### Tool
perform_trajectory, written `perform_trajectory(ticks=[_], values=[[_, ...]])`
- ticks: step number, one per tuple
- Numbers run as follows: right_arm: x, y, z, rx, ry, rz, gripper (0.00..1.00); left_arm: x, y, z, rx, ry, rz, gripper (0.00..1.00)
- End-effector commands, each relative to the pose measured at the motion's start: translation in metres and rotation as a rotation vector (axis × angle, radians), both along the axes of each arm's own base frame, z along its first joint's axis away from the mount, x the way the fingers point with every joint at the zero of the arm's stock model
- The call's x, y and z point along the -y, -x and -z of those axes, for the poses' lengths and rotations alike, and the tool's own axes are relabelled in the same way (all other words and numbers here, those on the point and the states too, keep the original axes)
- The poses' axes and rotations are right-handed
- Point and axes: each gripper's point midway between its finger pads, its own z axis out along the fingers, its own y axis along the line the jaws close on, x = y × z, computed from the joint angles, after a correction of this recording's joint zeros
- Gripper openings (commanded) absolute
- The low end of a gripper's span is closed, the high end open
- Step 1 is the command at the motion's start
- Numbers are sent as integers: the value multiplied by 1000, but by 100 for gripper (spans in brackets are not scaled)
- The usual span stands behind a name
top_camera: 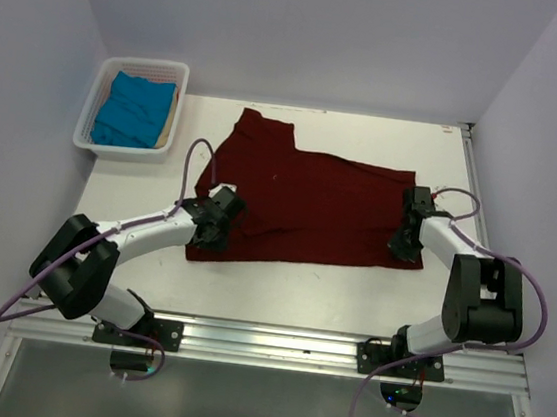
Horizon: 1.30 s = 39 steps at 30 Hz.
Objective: Fold and stack the t-shirts
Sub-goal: Fold the tshirt
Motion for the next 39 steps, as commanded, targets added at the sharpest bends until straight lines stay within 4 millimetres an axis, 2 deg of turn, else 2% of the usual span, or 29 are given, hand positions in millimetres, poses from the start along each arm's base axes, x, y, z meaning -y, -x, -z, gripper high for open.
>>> perform_trajectory(ticks=[1, 7, 10, 12, 16, 17, 18, 21, 22, 24, 25, 26, 27, 28, 29, 30, 31, 32, 34, 36, 37, 39], values=[[-21, 76, 22, -268, -32, -12, 0, -10, 3, 0, -1, -13, -35, 0], [-31, 90, 20, -264, -41, -22, 0, -16, 4, -1, 4, -40, -40, 0], [-32, 85, 10, -223, -34, -41, 0, -18, 2, -10, 27, -39, -51, 0], [-31, 76, -1, -178, -26, -54, 0, -14, -4, -26, 66, -13, -52, 0], [-39, 39, -34, -52, -48, -130, 0, -6, -20, -63, 161, 36, -46, 0], [-41, 19, -52, 13, -48, -139, 0, -6, -23, -72, 180, 42, -46, 0], [-41, 9, -60, 46, -40, -147, 0, -1, -31, -86, 213, 57, -43, 0], [-37, -28, -81, 117, 9, -144, 0, 5, -47, -107, 269, 63, -26, 0], [-37, -45, -82, 120, 25, -142, 0, 7, -51, -109, 277, 57, -12, 0], [-30, -60, -78, 109, 77, -127, 0, 13, -61, -117, 296, 56, -5, 0], [-28, -75, -83, 121, 93, -113, 0, 14, -65, -118, 303, 48, 5, 0], [-26, -82, -67, 75, 109, -107, 0, 16, -72, -119, 320, 41, 5, 0], [-26, -88, -61, 61, 112, -101, 0, 17, -76, -119, 328, 38, 11, 0], [-28, -101, -64, 80, 105, -91, 0, 18, -80, -119, 336, 29, 24, 0], [-29, -111, -50, 71, 94, -88, 0, 21, -87, -120, 355, 37, 25, 0], [-34, -120, -49, 85, 68, -100, 0, 23, -90, -119, 360, 45, 29, 0], [-37, -134, -53, 124, 61, -106, 0, 21, -96, -119, 369, 46, 33, 0], [-39, -139, -49, 125, 54, -110, 0, 26, -104, -121, 390, 74, 43, 0], [-40, -154, -59, 163, 60, -121, 0, 22, -119, -127, 420, 88, 33, 0], [-38, -160, -66, 179, 76, -120, 0, 27, -139, -138, 469, 133, 33, 0], [-36, -166, -74, 201, 80, -119, 0, 20, -150, -143, 478, 142, 5, 0], [-35, -173, -80, 224, 71, -130, 0, 19, -176, -154, 515, 171, -14, 0]])
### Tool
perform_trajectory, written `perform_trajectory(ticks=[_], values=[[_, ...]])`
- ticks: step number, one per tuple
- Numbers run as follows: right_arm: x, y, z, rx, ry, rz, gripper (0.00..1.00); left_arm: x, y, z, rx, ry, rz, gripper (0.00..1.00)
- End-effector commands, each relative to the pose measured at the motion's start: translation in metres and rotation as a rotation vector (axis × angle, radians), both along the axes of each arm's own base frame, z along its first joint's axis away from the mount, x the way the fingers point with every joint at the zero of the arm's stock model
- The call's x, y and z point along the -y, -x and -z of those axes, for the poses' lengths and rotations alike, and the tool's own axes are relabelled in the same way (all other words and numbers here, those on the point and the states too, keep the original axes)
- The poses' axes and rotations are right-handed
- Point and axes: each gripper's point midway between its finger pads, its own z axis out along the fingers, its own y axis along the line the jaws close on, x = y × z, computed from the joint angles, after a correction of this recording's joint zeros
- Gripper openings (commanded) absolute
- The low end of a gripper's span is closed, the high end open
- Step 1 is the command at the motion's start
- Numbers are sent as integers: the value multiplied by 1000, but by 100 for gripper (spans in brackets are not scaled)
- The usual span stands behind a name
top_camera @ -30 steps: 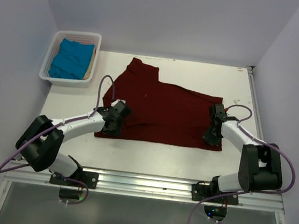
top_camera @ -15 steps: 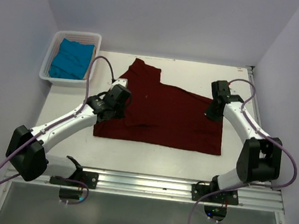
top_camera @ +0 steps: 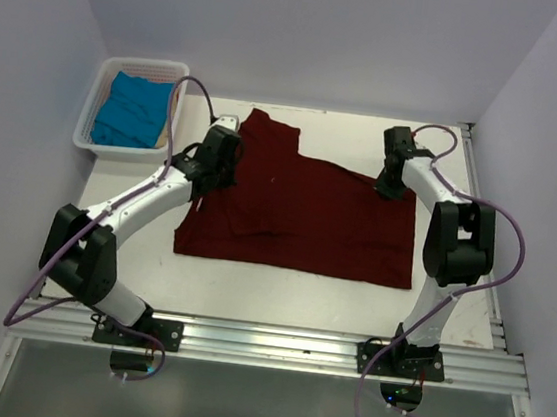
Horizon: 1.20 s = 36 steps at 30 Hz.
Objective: Fold and stack the t-shirts
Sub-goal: Fold the tshirt
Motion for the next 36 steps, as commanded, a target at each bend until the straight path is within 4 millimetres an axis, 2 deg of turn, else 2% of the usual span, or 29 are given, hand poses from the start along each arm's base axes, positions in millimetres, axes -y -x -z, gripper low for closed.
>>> perform_trajectory(ticks=[1, 2, 4, 5, 8, 10, 12, 13, 14, 15, 18, 19, 20, 21, 25, 31, 36], values=[[5, -39, -45, 165, -5, -13, 0, 13, -67, -44, 181, 105, 9, 0], [5, -42, -47, 172, -11, -17, 0, 18, -80, -55, 211, 129, 20, 0], [9, -47, -50, 183, -18, -15, 0, 27, -99, -55, 214, 158, 60, 0], [10, -48, -50, 178, -29, -19, 0, 35, -116, -51, 200, 161, 68, 0], [29, -43, -49, 143, 7, 26, 0, 58, -137, -36, 118, 184, 134, 0], [45, -37, -44, 126, 12, 71, 0, 69, -135, -27, 76, 215, 175, 0], [56, -32, -39, 108, 19, 101, 0, 77, -125, -21, 72, 264, 218, 0], [63, -30, -34, 99, 21, 116, 0, 77, -122, -32, 105, 277, 221, 0], [63, -28, -29, 86, 23, 114, 0, 74, -111, -19, 75, 278, 224, 0], [80, -24, -25, 70, 26, 150, 0, 74, -106, -18, 73, 287, 230, 0], [84, -21, -20, 63, 16, 160, 0, 77, -81, -16, 62, 334, 278, 0], [86, -18, -16, 60, 17, 164, 0, 79, -76, -23, 82, 349, 295, 0], [86, -18, -16, 62, 16, 166, 0, 79, -64, -12, 53, 351, 304, 0], [86, -17, -14, 58, 15, 170, 5, 80, -58, -10, 45, 355, 310, 0], [84, -20, -6, 47, -2, 170, 8, 75, -33, -1, 15, 355, 315, 0], [82, -28, 3, 50, -16, 168, 11, 64, -22, 4, 17, 321, 291, 0], [85, -37, 8, 47, -12, 167, 14, 62, -19, 9, -2, 313, 288, 0]])
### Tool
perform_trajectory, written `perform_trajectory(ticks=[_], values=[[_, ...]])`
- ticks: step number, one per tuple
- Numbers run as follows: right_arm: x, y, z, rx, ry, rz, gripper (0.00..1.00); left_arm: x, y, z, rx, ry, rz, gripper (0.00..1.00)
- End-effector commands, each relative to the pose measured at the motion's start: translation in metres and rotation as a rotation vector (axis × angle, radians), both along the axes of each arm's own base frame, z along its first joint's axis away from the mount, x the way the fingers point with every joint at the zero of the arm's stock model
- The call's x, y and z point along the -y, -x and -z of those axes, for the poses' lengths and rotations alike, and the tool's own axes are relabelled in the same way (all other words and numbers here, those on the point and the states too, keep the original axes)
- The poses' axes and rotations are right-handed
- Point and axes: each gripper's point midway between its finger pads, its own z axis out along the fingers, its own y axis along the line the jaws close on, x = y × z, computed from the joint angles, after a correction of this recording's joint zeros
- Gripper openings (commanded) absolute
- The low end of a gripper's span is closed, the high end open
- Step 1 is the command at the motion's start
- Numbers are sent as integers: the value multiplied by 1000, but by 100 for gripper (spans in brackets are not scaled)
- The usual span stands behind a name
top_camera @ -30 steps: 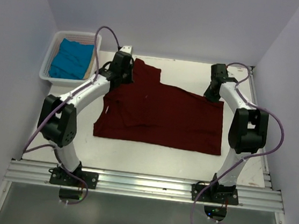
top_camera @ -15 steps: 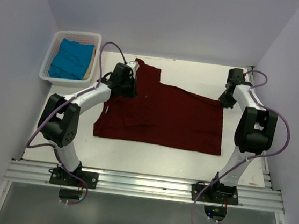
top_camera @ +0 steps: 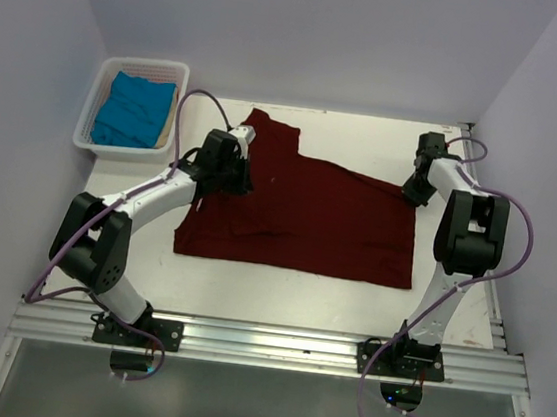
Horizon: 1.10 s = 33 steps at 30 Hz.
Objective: Fold and stack the t-shirts
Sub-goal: Fold the tshirt
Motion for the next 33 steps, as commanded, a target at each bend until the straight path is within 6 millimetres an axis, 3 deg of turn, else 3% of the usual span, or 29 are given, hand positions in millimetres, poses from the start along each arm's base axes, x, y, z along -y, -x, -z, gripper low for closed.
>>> perform_trajectory(ticks=[1, 5, 12, 21, 26, 33], values=[[3, -20, -5, 42, 4, 3, 14, 0, -3, -12, 54, 14, 3, 0], [3, -24, 4, 33, -4, 6, 14, -3, -1, -12, 56, 2, -3, 0], [3, -34, 1, 61, -3, 7, 13, 2, 4, -10, 52, 17, 22, 0], [6, -49, 1, 76, -2, 7, 12, 20, 28, 22, -15, -37, 81, 0], [6, -56, 11, 67, -5, 11, 12, 21, 29, 22, -14, -47, 85, 0], [10, -68, 9, 90, 4, 19, 11, 17, 31, 21, -12, -58, 81, 0]])
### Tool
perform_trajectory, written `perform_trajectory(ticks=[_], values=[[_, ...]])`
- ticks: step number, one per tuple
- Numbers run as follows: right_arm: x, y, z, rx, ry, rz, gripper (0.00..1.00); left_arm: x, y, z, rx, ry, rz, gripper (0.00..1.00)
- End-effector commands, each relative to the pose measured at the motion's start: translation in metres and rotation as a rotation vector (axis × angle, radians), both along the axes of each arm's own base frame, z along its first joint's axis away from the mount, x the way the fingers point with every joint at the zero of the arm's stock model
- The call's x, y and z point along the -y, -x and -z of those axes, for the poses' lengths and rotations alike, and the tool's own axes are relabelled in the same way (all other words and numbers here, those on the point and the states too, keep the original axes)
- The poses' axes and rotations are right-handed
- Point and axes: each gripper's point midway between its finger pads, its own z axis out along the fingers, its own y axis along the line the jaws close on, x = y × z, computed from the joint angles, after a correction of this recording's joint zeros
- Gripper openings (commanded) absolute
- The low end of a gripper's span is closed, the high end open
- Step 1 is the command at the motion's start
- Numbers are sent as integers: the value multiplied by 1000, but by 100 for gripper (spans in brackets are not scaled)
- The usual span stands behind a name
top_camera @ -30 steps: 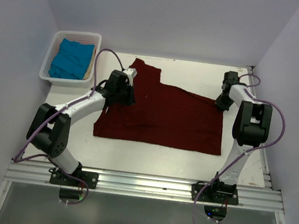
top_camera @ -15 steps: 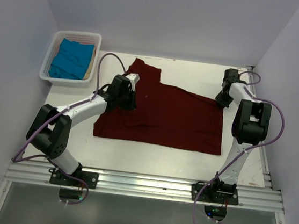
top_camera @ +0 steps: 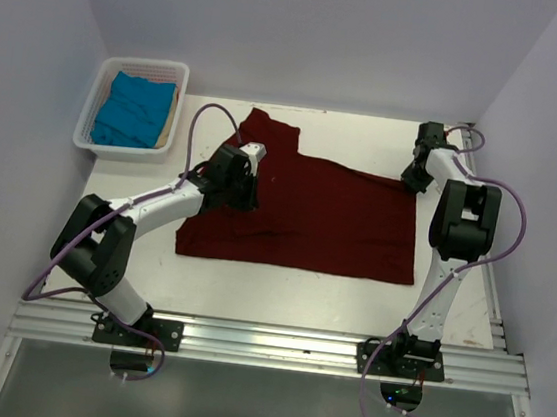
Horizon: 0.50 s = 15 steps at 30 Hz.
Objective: Fold and stack the t-shirts
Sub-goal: Fold the tshirt
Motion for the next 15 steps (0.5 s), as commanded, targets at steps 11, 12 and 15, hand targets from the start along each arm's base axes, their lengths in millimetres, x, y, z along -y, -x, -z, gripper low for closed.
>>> perform_trajectory(ticks=[11, 12, 15], values=[[9, -34, -2, 65, 12, 20, 11, -3, 1, 2, 24, -31, 12, 0], [9, -39, -4, 76, 14, 21, 11, -3, 2, 2, 23, -32, 12, 0], [11, -49, -4, 92, 19, 22, 11, -4, 3, 3, 21, -41, 16, 0]])
